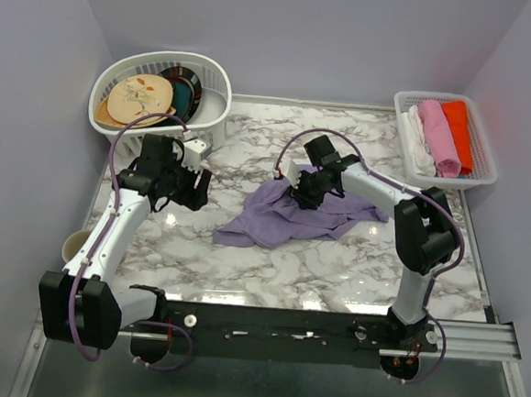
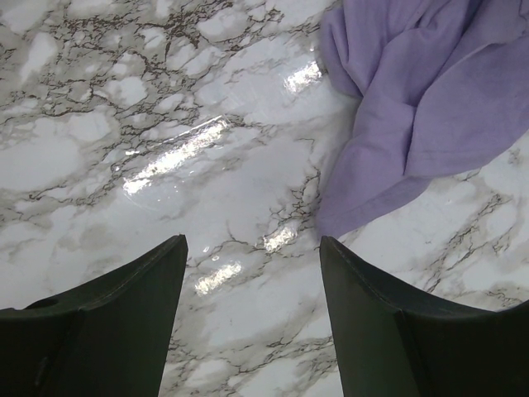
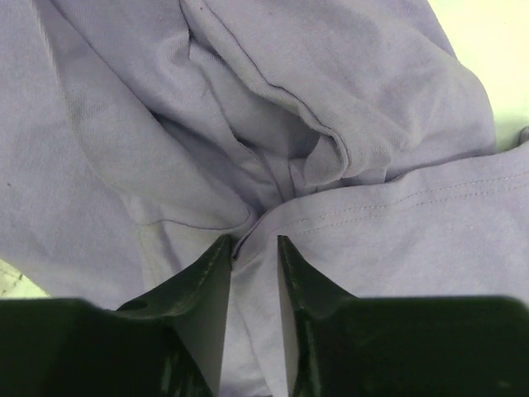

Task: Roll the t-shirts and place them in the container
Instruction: Flatten out the T-shirt at the center of the board.

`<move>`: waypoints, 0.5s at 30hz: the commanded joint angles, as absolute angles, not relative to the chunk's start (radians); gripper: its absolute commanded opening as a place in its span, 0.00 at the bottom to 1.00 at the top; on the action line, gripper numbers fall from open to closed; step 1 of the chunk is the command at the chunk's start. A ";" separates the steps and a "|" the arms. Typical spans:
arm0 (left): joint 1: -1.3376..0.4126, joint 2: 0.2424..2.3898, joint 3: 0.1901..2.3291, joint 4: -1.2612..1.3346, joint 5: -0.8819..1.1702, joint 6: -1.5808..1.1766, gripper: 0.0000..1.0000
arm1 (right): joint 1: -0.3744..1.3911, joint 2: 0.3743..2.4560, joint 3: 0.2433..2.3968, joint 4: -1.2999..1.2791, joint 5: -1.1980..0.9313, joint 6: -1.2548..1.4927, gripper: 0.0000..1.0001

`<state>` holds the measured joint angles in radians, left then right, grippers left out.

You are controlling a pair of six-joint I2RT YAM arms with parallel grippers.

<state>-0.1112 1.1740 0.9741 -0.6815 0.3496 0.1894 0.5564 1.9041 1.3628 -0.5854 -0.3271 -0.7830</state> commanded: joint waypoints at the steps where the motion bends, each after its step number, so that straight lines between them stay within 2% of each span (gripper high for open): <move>1: -0.103 1.172 0.989 -0.667 0.362 0.179 0.74 | 0.561 1.922 1.384 -0.611 -0.319 -0.775 0.34; 15: -0.101 1.189 0.977 -0.657 0.377 0.190 0.74 | 0.477 1.853 1.486 -0.725 -0.301 -0.782 0.01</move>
<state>-0.1059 1.1751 0.9741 -0.6773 0.3504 0.1898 0.5240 1.9057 1.4376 -0.6483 -0.3038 -0.7784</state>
